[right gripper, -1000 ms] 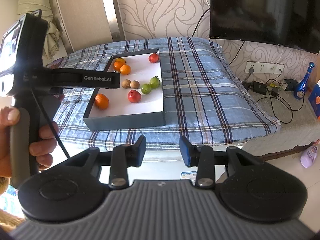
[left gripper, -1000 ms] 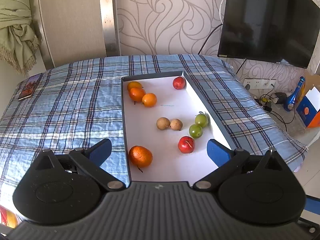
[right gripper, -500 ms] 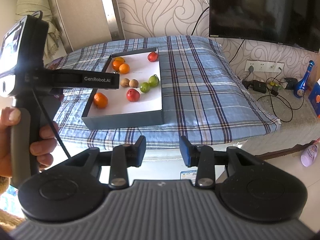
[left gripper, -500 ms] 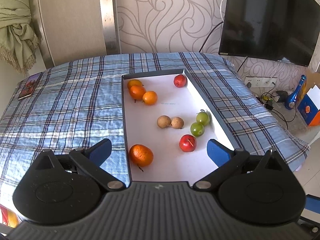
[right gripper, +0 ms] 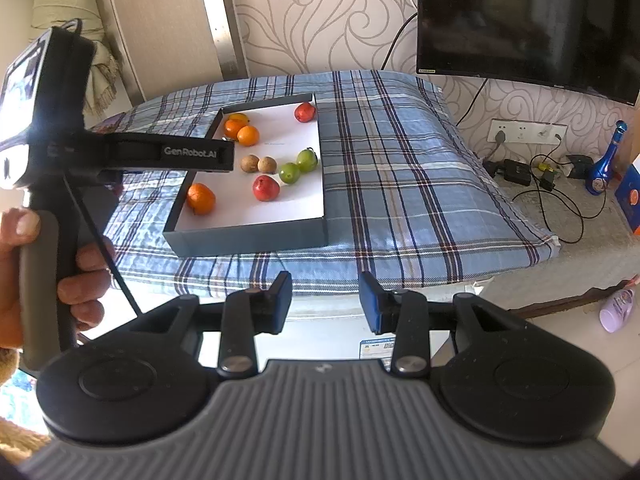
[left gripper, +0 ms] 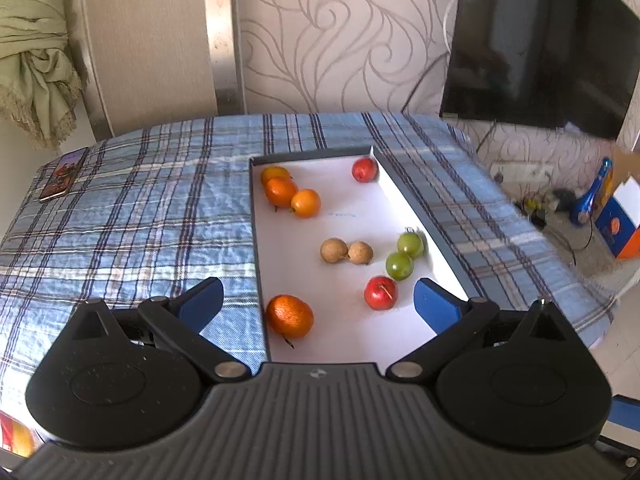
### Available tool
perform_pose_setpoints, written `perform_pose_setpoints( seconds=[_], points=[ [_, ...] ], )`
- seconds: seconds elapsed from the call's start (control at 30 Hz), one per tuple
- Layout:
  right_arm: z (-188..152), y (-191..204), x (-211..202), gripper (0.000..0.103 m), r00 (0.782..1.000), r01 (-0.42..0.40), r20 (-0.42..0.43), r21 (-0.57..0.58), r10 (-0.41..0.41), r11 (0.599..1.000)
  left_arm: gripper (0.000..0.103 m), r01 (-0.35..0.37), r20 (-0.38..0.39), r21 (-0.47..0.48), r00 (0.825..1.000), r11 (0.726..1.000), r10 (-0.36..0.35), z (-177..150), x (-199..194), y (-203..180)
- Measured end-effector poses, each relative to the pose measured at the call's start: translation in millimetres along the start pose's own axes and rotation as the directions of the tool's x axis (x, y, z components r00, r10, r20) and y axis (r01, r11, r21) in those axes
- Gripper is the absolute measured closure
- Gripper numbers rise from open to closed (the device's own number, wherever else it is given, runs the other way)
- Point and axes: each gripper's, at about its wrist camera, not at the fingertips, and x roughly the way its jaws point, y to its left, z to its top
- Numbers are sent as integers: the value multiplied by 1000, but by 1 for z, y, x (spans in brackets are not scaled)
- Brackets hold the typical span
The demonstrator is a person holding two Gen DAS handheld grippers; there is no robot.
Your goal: Organize fruits
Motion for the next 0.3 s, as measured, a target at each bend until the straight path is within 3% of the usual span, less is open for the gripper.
perform_pose_setpoints(
  seconds=[0.1,0.3],
  points=[
    [-1,0,-1,63,1000,2,2,0,-2,1000,2,-36,50,-29,998,999,38,-2,-10,13],
    [-1,-3,-3,63,1000,10,0,9,-10,1000,1,-43,80,-31,996,999,45,-1,-26,45]
  ],
)
